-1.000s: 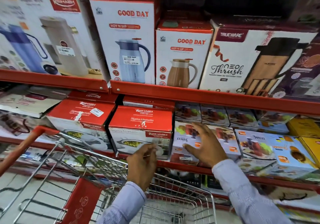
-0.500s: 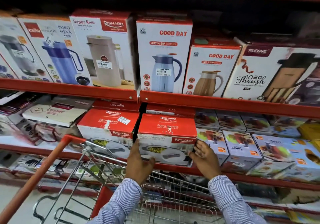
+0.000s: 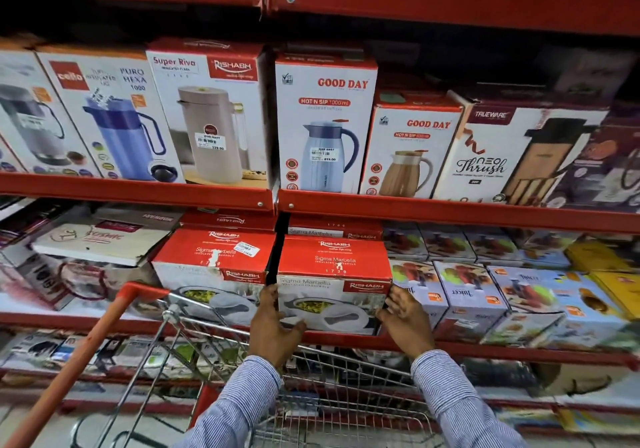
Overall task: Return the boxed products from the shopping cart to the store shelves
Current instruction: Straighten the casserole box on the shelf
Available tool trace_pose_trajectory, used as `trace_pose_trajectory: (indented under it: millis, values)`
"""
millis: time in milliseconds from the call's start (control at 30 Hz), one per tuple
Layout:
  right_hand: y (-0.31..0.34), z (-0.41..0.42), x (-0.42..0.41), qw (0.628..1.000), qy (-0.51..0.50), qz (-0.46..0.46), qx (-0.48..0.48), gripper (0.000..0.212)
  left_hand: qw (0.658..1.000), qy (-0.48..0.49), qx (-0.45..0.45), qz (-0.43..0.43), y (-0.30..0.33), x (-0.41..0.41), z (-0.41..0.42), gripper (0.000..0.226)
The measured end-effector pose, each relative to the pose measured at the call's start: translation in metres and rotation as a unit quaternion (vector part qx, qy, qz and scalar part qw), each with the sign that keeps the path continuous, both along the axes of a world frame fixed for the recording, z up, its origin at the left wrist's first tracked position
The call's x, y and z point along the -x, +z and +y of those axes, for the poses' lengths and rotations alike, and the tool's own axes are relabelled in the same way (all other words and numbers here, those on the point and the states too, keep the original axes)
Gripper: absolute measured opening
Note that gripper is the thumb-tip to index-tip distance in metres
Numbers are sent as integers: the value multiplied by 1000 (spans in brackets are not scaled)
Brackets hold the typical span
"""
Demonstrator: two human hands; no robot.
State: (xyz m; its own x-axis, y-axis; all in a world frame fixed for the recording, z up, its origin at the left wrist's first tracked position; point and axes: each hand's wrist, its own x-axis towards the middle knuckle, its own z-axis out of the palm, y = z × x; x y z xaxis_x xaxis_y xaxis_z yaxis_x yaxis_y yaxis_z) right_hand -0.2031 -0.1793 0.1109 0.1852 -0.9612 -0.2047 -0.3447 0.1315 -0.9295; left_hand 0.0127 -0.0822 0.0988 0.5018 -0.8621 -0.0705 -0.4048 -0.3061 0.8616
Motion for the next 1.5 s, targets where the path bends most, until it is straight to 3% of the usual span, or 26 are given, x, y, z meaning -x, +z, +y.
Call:
trace_pose_trajectory:
  millis: [233, 300, 400, 500, 567, 667, 833, 1500]
  values:
    - [7, 4, -2, 1000, 4, 8, -4, 62, 1000, -9, -4, 19, 7, -6, 4, 75]
    - [18, 7, -2, 998, -42, 18, 44, 55, 1000, 19, 21, 4, 19, -10, 6, 64]
    - [50, 6, -13, 978, -125, -13, 169, 43, 989, 60, 131, -42, 53, -17, -2, 47]
    - [94, -7, -40, 964, -72, -66, 249, 40, 971, 60, 223, -63, 97, -25, -26, 40]
    - [119, -21, -60, 960, -14, -61, 274, 41, 969, 63, 230, -70, 123, -33, -45, 42]
    - [138, -46, -79, 968, 10, -29, 247, 45, 973, 43, 201, -101, 143, -42, -70, 58]
    - [145, -70, -86, 980, -3, 15, 198, 58, 985, 6, 151, -81, 153, -48, -93, 74]
    - [143, -80, -94, 984, -25, -48, 171, 43, 994, -23, 108, -5, 150, -60, -109, 80]
